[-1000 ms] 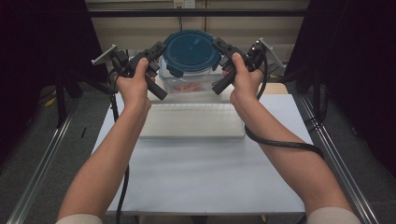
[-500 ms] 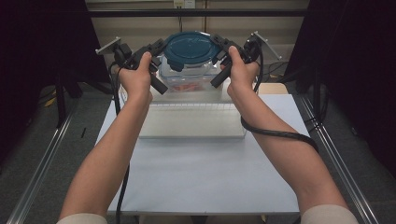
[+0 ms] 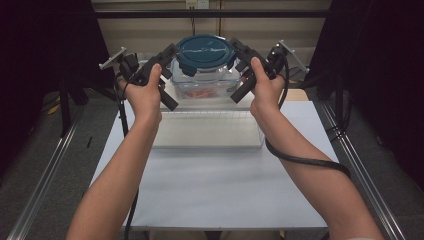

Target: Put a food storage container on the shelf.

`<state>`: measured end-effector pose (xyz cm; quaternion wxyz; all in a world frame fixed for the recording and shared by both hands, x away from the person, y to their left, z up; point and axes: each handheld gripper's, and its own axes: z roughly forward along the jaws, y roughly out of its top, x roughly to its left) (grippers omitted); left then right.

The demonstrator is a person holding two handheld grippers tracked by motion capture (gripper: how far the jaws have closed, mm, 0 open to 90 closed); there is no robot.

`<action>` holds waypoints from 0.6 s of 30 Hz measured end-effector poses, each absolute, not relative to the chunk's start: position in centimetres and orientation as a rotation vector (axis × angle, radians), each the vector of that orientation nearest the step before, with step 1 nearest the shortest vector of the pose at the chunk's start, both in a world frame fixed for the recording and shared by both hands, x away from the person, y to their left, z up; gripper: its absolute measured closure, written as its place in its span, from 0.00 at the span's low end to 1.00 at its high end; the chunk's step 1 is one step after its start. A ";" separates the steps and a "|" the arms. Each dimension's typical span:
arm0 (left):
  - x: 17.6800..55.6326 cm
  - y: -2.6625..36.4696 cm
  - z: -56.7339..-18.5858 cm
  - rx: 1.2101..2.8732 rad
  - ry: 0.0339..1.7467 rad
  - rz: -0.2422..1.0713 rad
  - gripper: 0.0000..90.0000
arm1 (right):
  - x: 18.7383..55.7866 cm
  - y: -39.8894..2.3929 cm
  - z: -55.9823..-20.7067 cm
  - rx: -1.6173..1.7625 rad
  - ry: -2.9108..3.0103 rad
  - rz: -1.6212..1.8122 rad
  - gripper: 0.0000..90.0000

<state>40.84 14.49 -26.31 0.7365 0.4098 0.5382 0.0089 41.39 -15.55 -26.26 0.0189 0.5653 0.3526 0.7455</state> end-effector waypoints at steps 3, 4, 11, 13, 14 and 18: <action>39.9 14.5 -26.5 0.902 1.169 0.037 0.42 | 40.4 -15.9 -26.4 1.720 1.102 2.321 0.45; 39.6 14.6 -26.7 0.899 1.166 0.035 0.40 | 40.1 -16.0 -26.5 1.707 1.095 2.327 0.44; 37.9 14.3 -28.2 0.909 1.159 0.007 0.32 | 38.1 -16.7 -28.2 1.706 1.105 2.374 0.39; 37.4 14.3 -28.7 0.910 1.150 0.008 0.31 | 37.6 -16.8 -28.7 1.697 1.106 2.394 0.37; 37.1 14.3 -28.9 0.912 1.152 0.005 0.30 | 37.3 -16.8 -28.9 1.690 1.115 2.398 0.37; 35.9 14.1 -29.8 0.926 1.137 0.003 0.26 | 36.0 -16.9 -29.7 1.649 1.141 2.407 0.34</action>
